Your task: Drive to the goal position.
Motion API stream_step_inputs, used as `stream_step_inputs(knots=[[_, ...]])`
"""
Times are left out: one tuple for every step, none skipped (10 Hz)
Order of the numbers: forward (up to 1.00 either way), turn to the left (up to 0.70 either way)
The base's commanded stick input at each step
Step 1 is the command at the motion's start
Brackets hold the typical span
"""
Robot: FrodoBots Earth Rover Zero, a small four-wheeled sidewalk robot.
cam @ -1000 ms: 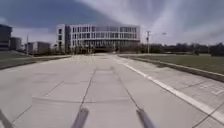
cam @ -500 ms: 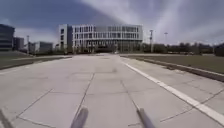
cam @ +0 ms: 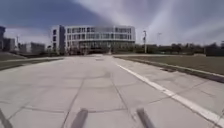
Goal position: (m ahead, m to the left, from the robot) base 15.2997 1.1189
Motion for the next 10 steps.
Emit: stream_step_inputs(knots=[[1.00, 0.00], [1.00, -0.01], [1.00, -0.02], [1.00, -0.20], [1.00, -0.35], [1.00, -0.15], [1.00, -0.07], [1.00, 0.00], [1.00, 0.00], [1.00, 0.00]])
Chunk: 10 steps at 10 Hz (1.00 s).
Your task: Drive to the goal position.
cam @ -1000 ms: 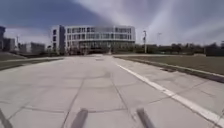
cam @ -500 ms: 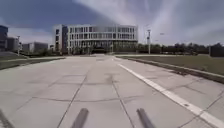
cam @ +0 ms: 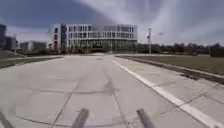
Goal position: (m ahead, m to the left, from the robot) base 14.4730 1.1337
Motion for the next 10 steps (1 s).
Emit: stream_step_inputs(knots=[[1.00, 0.00], [1.00, 0.00], [1.00, 0.00], [1.00, 0.00], [1.00, 0.00], [1.00, 0.00], [1.00, 0.00], [1.00, 0.00], [1.00, -0.10], [1.00, -0.34]])
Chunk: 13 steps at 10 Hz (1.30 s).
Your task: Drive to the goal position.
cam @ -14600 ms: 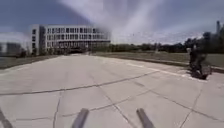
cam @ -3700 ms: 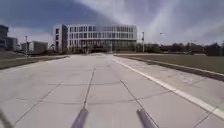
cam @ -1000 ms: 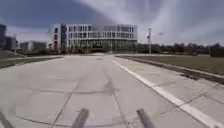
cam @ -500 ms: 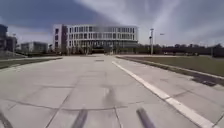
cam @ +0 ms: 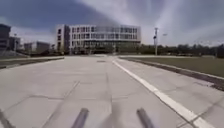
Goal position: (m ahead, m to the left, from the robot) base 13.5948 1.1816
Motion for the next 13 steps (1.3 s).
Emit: stream_step_inputs(knots=[[1.00, -0.36], [1.00, -0.35], [1.00, -0.02], [1.00, 0.00], [1.00, 0.00], [1.00, 0.00], [1.00, 0.00], [1.00, -0.03], [1.00, -0.19], [1.00, -0.38], [1.00, -0.36], [1.00, -0.32], [1.00, 0.00]])
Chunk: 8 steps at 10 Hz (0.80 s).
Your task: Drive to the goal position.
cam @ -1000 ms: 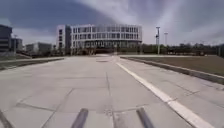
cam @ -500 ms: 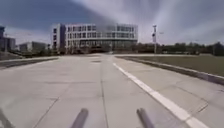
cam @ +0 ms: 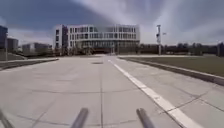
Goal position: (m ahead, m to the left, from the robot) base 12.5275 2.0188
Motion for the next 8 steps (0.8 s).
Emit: stream_step_inputs(knots=[[1.00, 0.00], [1.00, 0.00], [1.00, 0.00], [1.00, -0.02], [1.00, -0.11], [1.00, -0.28], [1.00, -0.29], [1.00, -0.04]])
